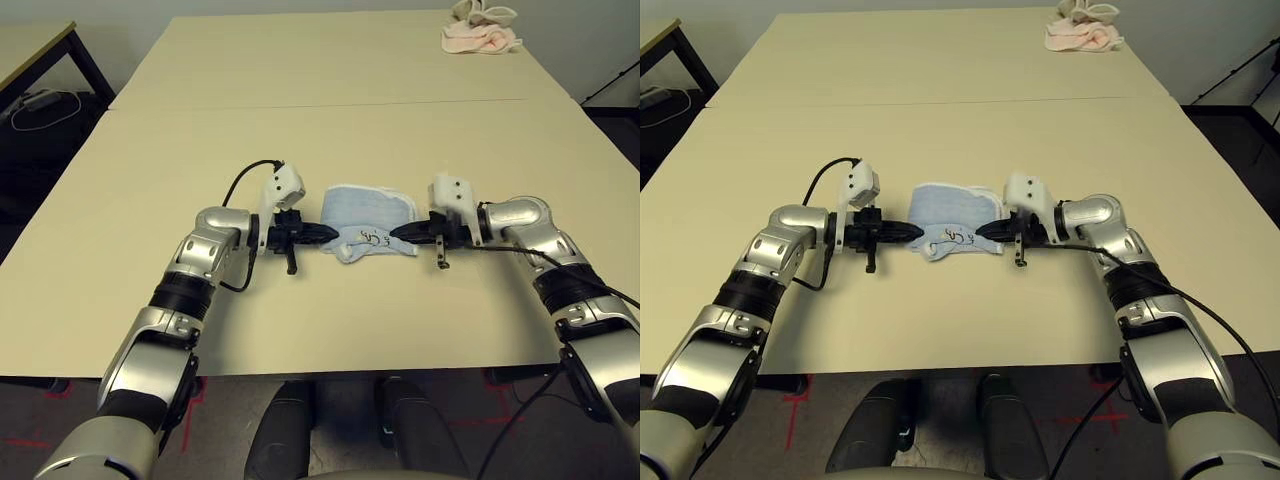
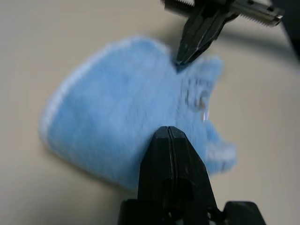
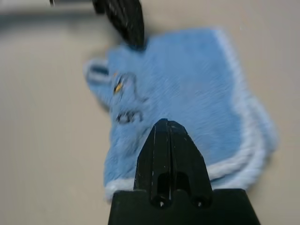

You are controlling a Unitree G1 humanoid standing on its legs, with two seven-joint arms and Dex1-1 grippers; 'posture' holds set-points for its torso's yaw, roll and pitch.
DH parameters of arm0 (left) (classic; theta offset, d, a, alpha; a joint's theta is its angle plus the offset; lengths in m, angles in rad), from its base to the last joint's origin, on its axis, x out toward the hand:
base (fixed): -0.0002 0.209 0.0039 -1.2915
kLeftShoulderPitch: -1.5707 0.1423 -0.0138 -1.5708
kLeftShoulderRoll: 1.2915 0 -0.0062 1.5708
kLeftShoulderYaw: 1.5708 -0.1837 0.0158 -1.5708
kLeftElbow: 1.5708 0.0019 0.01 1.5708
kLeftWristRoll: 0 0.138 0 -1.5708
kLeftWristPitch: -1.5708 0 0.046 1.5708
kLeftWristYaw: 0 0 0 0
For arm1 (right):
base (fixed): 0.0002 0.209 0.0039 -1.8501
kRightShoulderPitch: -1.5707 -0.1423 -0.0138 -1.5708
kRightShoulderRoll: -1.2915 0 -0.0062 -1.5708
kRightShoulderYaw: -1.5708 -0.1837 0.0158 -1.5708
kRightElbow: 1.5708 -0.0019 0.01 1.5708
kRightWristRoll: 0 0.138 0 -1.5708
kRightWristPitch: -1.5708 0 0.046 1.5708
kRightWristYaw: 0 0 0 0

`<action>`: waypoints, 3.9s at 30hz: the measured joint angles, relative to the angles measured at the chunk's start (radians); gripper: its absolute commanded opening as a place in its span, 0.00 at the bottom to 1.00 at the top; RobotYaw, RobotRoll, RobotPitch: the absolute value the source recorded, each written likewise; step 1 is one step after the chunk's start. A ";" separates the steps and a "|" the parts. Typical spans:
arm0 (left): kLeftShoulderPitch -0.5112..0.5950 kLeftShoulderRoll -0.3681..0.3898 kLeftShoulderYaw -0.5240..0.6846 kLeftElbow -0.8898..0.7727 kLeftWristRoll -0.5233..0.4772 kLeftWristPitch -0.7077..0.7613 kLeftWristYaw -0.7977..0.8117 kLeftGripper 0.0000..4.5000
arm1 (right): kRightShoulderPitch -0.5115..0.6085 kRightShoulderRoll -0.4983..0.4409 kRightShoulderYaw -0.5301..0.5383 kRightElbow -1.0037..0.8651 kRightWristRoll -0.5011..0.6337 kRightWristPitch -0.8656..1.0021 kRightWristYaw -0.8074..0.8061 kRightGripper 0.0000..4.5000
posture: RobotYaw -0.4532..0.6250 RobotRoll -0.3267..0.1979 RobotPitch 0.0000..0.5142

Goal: Fold the towel and set it aside.

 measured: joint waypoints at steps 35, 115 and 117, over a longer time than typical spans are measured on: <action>-0.182 -0.153 0.052 0.573 0.147 -0.402 0.171 0.01 | -0.146 0.147 -0.061 0.416 -0.105 -0.177 -0.257 0.00 | 0.50 0.62 0.38; 0.252 0.093 0.228 -0.363 -0.130 0.174 0.278 1.00 | 0.280 0.006 -0.157 -0.479 0.118 0.253 -0.350 1.00 | 0.46 0.62 0.23; 0.285 0.096 0.231 -0.384 -0.135 0.182 0.290 1.00 | 0.297 -0.006 -0.153 -0.493 0.109 0.237 -0.354 1.00 | 0.45 0.62 0.23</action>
